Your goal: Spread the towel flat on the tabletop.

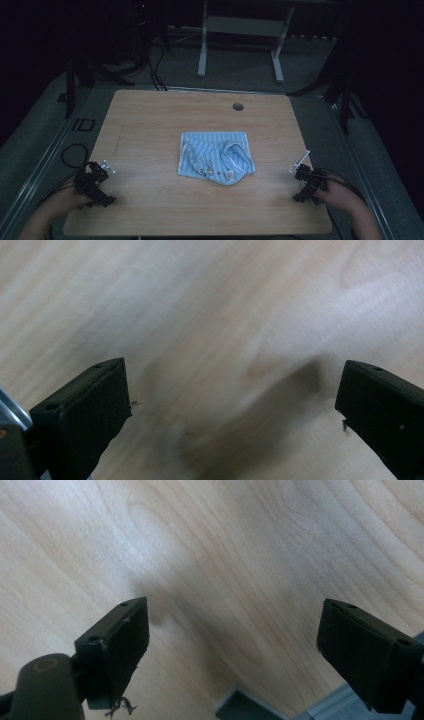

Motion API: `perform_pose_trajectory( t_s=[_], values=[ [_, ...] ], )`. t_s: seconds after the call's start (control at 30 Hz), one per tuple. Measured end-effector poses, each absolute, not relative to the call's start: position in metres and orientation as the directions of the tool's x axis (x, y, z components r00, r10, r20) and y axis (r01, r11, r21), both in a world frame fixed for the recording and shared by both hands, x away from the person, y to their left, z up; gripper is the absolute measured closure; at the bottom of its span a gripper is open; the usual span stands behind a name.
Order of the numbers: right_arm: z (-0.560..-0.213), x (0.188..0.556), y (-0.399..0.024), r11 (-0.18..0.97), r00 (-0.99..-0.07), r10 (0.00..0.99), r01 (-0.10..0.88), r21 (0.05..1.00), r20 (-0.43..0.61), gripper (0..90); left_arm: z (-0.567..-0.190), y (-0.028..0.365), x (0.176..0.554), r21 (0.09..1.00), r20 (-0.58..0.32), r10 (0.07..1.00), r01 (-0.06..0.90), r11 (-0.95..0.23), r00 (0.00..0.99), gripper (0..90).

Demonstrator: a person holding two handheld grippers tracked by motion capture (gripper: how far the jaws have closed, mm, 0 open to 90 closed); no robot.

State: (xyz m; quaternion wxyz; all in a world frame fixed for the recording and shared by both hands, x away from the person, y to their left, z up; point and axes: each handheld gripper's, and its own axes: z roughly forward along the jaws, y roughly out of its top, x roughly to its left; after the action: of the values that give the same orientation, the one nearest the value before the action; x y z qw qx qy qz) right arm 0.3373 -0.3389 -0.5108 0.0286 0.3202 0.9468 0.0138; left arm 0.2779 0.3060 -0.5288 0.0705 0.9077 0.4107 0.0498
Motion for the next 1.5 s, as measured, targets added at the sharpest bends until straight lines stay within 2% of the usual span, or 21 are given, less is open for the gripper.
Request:
perform_pose_trajectory(
  t_s=[0.13, 0.2, 0.33, 0.53, 0.6, 0.7, 0.8, 0.9, 1.27, 1.33, 1.5],
  values=[
    [-0.507, 0.340, -0.332, 0.800, -0.801, 0.597, 0.599, -0.030, -0.039, 13.9, -0.529, 0.297, 0.277, 0.077, 0.019, 0.741, 0.738, -0.670, 0.671, 1.3],
    [-0.505, 0.342, -0.330, 0.796, -0.798, 0.602, 0.602, -0.054, -0.022, 13.9, -0.527, 0.293, 0.277, 0.068, 0.031, 0.729, 0.726, -0.684, 0.684, 1.3],
    [-0.501, 0.342, -0.325, 0.798, -0.801, 0.598, 0.596, -0.089, -0.001, 13.9, -0.523, 0.285, 0.281, 0.079, 0.001, 0.727, 0.725, -0.685, 0.687, 1.3],
    [-0.499, 0.335, -0.313, 0.850, -0.853, 0.523, 0.522, -0.075, -0.010, 15.2, -0.520, 0.267, 0.290, 0.101, 0.003, 0.688, 0.684, -0.723, 0.726, 1.4],
    [-0.499, 0.334, -0.308, 0.860, -0.863, 0.505, 0.504, -0.083, -0.008, 15.9, -0.518, 0.259, 0.294, 0.124, 0.007, 0.684, 0.678, -0.724, 0.729, 7.6],
    [-0.498, 0.335, -0.300, 0.876, -0.879, 0.477, 0.475, -0.086, 0.001, 23.6, -0.515, 0.245, 0.299, 0.137, 0.007, 0.652, 0.645, -0.752, 0.759, 7.9],
    [-0.496, 0.337, -0.291, 0.890, -0.893, 0.451, 0.448, -0.084, 0.010, 31.9, -0.512, 0.230, 0.305, 0.161, 0.002, 0.625, 0.617, -0.771, 0.781, 13.4],
    [-0.496, 0.340, -0.280, 0.902, -0.903, 0.428, 0.426, -0.076, 0.017, 34.1, -0.510, 0.216, 0.310, 0.170, -0.002, 0.597, 0.588, -0.791, 0.802, 14.9],
    [-0.491, 0.348, -0.237, 0.957, -0.957, 0.291, 0.290, -0.025, 0.021, 35.1, -0.507, 0.178, 0.324, 0.175, 0.012, 0.520, 0.510, -0.842, 0.854, 15.0],
    [-0.490, 0.351, -0.229, 0.962, -0.963, 0.270, 0.269, -0.033, 0.007, 38.9, -0.507, 0.171, 0.326, 0.175, 0.020, 0.507, 0.496, -0.850, 0.862, 15.0],
    [-0.489, 0.356, -0.212, 0.972, -0.973, 0.230, 0.229, -0.047, 0.021, 38.9, -0.505, 0.157, 0.332, 0.176, 0.034, 0.482, 0.469, -0.865, 0.876, 15.0]
  ],
)
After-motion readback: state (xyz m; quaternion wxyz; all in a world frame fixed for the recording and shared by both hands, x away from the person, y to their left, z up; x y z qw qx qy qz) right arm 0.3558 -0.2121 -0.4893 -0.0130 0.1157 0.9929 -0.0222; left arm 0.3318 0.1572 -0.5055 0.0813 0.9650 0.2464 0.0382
